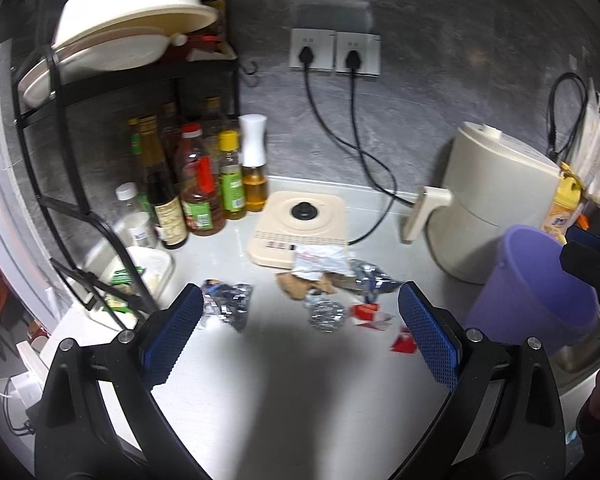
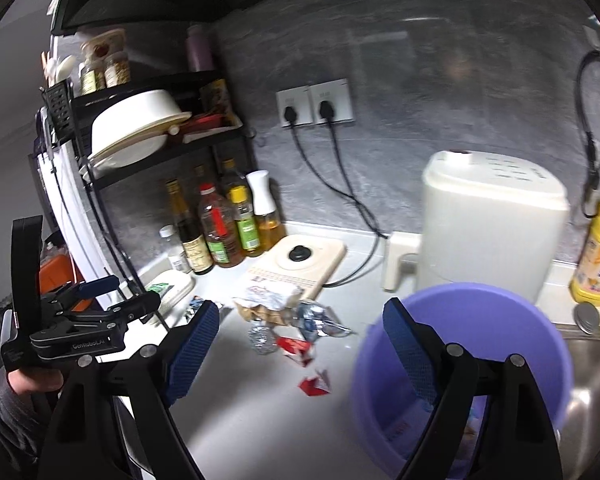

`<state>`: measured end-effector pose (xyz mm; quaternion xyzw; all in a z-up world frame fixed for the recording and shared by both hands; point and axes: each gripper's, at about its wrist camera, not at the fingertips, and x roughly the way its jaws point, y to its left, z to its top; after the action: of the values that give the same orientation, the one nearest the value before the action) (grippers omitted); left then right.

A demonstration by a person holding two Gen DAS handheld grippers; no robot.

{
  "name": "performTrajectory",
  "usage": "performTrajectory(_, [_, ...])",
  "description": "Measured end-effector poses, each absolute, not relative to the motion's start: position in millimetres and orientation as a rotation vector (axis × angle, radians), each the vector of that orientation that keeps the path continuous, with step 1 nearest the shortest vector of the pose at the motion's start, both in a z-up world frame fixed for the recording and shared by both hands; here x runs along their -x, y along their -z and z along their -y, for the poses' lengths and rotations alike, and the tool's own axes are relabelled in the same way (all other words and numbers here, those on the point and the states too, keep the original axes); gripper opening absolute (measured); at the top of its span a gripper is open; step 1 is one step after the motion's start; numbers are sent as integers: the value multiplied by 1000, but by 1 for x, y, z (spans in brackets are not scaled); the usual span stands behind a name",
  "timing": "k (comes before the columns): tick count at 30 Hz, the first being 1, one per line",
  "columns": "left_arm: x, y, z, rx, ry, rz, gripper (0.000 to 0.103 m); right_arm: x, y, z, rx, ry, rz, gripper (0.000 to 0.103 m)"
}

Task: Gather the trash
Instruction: 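Move both tools back toward the remaining trash on the counter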

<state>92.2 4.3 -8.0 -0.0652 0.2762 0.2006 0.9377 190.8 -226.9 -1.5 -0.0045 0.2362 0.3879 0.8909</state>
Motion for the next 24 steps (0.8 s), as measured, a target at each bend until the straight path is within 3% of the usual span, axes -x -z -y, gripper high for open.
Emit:
performTrajectory(18, [-63,28,-76,179,-452,-554,96,-197,34,118,94,-903,-604,65])
performTrajectory(24, [-78,47,-91,217,-423,-575,86,-203,51,105,124,-884,-658,62])
